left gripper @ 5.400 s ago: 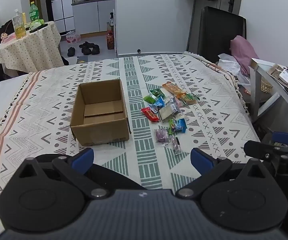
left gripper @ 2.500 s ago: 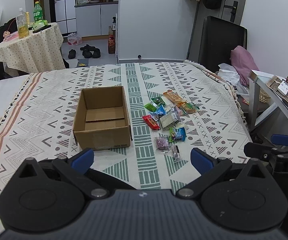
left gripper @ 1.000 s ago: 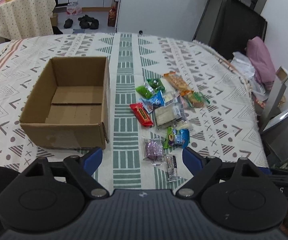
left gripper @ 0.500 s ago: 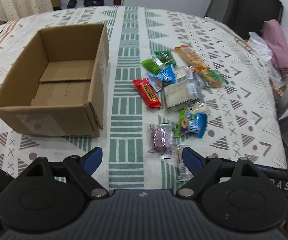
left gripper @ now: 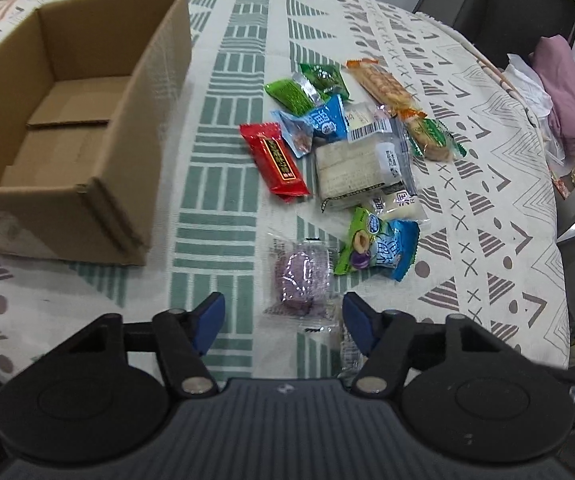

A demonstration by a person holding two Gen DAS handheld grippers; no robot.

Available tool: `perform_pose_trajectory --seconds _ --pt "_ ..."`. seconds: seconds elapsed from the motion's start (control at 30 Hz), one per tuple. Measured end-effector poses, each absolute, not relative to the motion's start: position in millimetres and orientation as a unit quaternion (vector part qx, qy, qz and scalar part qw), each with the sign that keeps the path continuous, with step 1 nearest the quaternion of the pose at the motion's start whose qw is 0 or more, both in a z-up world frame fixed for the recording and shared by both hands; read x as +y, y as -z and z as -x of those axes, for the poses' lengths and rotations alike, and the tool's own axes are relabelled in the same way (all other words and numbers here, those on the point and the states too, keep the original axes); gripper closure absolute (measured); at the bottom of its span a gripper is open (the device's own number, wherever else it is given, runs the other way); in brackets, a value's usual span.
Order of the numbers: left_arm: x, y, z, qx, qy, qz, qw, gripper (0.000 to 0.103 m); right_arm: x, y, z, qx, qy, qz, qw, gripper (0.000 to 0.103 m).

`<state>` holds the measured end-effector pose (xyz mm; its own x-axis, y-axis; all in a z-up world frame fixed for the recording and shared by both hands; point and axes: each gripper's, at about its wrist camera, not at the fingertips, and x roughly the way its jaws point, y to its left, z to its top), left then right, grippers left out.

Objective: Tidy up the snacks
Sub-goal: 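Lower the left tool onto the purple-wrapped candy while the right tool reaches the small bar, then close the left tool on the purple candy while the right tool grips the small bar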

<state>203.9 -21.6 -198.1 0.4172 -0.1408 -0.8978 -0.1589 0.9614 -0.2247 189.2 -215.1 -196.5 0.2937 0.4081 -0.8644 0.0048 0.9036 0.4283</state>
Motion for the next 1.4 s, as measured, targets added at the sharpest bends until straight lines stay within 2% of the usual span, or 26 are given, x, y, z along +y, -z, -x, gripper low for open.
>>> perform_pose_trajectory --seconds 0.33,0.4,0.47,0.57,1.03,1.07,1.17,1.4 --pt "-25.4 218.5 -217.9 0.555 -0.008 0.15 0.818 0.048 -213.6 210.1 -198.8 0.598 -0.141 -0.202 0.763 0.056" --pt "-24.3 220.4 -218.1 0.553 -0.008 0.152 0.819 0.051 -212.8 212.2 -199.7 0.602 -0.143 -0.204 0.759 0.058" --pt "-22.9 220.4 -217.5 0.552 -0.009 0.151 0.82 0.06 -211.8 213.8 -200.8 0.604 -0.145 -0.204 0.757 0.059" --pt "-17.9 220.0 -215.2 0.556 -0.016 0.161 0.815 0.062 -207.3 216.0 -201.9 0.607 -0.152 -0.199 0.754 0.059" --pt "0.1 215.9 -200.9 0.577 -0.039 0.157 0.801 0.062 -181.6 227.7 -208.2 0.608 -0.144 -0.157 0.765 0.06" --pt "-0.7 216.0 -200.0 0.578 -0.038 0.154 0.8 0.062 -180.9 227.5 -207.7 0.607 -0.144 -0.151 0.767 0.064" --pt "-5.6 215.2 -200.8 0.581 -0.038 0.137 0.802 0.059 -180.5 227.5 -207.4 0.605 -0.138 -0.138 0.772 0.085" --pt "-16.0 216.0 -205.1 0.578 -0.041 0.113 0.807 0.05 -188.3 217.5 -201.9 0.582 -0.118 -0.12 0.795 0.085"
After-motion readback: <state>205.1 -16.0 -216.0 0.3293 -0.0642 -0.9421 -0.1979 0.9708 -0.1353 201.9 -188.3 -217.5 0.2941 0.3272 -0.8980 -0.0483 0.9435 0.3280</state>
